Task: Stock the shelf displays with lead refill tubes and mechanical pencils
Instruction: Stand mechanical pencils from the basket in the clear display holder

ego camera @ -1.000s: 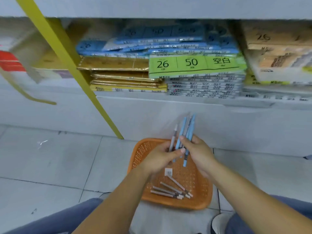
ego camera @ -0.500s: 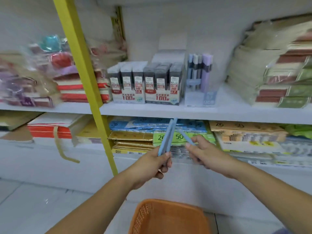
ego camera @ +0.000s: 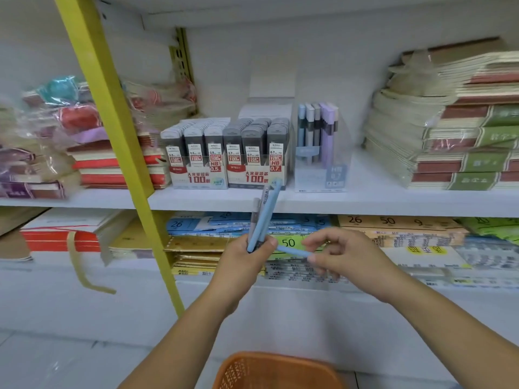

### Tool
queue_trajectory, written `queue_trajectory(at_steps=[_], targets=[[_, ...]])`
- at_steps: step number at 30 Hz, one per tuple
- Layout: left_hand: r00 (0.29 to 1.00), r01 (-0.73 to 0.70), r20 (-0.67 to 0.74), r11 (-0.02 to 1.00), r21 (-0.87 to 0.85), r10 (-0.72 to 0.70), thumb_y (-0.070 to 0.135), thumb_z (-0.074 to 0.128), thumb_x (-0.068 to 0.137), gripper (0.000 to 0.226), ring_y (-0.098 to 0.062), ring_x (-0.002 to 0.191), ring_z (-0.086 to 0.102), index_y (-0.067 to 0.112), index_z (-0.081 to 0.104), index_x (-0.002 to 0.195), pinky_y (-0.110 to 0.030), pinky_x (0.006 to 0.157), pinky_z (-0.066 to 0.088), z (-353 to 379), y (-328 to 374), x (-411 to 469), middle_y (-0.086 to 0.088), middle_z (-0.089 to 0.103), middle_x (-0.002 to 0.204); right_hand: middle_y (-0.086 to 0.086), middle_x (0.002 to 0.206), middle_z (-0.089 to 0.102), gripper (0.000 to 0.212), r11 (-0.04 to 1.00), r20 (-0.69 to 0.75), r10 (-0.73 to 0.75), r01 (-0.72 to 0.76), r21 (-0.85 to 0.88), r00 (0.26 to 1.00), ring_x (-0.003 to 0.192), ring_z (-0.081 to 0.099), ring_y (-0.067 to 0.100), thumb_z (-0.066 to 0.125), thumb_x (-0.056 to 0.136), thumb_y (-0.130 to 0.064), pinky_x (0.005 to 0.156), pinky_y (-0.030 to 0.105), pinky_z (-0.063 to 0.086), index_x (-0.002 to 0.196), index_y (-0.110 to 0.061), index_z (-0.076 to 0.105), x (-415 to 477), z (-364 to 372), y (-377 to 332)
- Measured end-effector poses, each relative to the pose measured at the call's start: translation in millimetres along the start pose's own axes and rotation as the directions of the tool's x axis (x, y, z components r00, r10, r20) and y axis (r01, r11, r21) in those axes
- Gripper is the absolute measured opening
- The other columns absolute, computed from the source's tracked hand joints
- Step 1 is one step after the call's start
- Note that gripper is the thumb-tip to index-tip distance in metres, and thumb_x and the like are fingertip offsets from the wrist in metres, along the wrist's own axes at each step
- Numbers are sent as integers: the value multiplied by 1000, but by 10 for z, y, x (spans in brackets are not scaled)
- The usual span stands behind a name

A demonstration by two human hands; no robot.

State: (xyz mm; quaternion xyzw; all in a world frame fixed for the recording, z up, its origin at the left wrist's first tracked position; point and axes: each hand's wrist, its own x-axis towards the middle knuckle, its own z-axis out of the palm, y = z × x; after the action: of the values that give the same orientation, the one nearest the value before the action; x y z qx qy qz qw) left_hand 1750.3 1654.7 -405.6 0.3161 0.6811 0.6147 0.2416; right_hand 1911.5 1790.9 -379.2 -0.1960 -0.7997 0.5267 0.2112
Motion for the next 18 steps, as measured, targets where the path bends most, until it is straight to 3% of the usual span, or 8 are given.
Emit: queue_trajectory(at_steps=[2,5,7,11,15,18], targets=[[999,18,-32,1000,-4,-18,40,67,92,17,-6,46,36,24,67,89,-22,46,34,15,-1,23,12,43,54,6,81,74,14,980,-105,-9,29,195,994,66,69,19,69,84,2,60,23,54,93,-9,67,8,-35,-25],[1000,-1,-27,1000,-6,0,39,66,93,21,-5,44,36,18,65,92,-21,44,33,19,13,11,13,43,52,17,98,73,13,828,-182,-5,106,551,983,84,72,31,53,92,4,71,27,58,102,-1,58,7,-86,-102],[1000,-3,-16,1000,-14,3,39,65,93,20,-5,45,36,19,65,92,-21,45,33,34,48,3,13,43,54,17,101,73,15,804,-213,-17,140,579,977,87,72,33,47,96,-1,72,27,59,107,-4,57,14,-85,-190],[999,-36,2,999,-26,36,45,64,92,18,-4,46,37,27,65,89,-21,46,35,78,267,78,14,45,57,4,96,74,13,921,-347,-204,299,250,915,84,72,21,50,98,-10,70,24,58,102,-18,60,114,-184,-502],[993,-115,-6,992,-45,115,55,57,93,18,-2,48,39,43,63,81,-19,46,36,85,614,244,15,45,58,-4,95,72,23,868,-458,-443,497,-1,771,85,71,14,51,99,-20,73,27,58,94,-40,60,246,-551,-1036],[984,-175,-2,979,-108,175,51,53,97,18,-3,47,39,44,62,84,-17,43,34,87,857,387,15,46,58,-6,94,68,20,835,-444,-547,501,-228,710,86,69,12,52,98,-21,76,35,58,95,-40,57,431,-783,-1329]])
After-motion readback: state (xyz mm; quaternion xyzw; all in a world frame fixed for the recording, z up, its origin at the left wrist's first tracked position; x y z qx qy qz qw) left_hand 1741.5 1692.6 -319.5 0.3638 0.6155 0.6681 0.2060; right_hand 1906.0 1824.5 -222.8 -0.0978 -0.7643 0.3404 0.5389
